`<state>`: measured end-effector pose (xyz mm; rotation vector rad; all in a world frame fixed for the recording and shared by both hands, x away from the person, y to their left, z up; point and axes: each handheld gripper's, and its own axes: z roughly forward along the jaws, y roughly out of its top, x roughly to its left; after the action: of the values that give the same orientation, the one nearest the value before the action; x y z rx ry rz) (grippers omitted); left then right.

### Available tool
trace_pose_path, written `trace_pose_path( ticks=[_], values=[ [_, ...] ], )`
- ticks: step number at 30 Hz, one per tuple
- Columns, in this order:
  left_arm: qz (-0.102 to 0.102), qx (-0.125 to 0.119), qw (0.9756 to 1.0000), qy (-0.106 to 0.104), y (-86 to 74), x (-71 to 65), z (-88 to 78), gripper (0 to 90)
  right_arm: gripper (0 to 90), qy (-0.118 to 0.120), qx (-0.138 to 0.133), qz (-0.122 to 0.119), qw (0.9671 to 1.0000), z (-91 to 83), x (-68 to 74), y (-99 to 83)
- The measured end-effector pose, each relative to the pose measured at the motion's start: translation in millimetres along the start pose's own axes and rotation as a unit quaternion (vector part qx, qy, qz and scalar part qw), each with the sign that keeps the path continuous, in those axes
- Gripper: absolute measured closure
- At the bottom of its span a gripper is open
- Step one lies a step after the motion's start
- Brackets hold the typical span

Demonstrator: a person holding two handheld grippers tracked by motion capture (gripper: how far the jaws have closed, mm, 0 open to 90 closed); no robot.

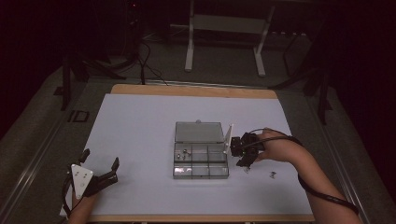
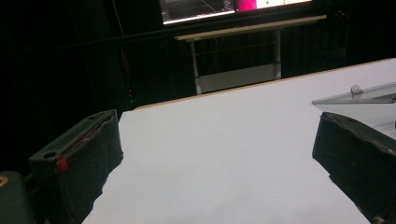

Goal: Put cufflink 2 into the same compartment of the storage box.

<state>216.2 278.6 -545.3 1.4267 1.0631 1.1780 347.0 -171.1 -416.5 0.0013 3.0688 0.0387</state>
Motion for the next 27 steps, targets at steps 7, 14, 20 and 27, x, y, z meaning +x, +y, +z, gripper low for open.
trace_pose_path(
  ticks=[7,14,20,27],
  values=[
    [0.0,0.0,1.0,0.001,0.0,-0.1,0.0,2.4,60.7,-0.008,0.004,0.021,0.9997,8.2,4.0,-18.6],
    [0.001,0.0,1.0,0.001,0.0,-0.2,0.0,2.4,58.9,-0.004,-0.001,0.049,0.9988,24.5,3.1,-35.2],
    [0.001,0.0,1.0,0.001,0.0,-0.3,0.1,2.4,56.9,0.003,0.004,0.091,0.9959,46.4,-0.4,-46.5],
    [0.001,0.0,1.0,0.001,0.0,-0.4,0.0,2.4,55.2,0.008,0.003,0.104,0.9945,62.1,-1.0,-48.9]
  ],
)
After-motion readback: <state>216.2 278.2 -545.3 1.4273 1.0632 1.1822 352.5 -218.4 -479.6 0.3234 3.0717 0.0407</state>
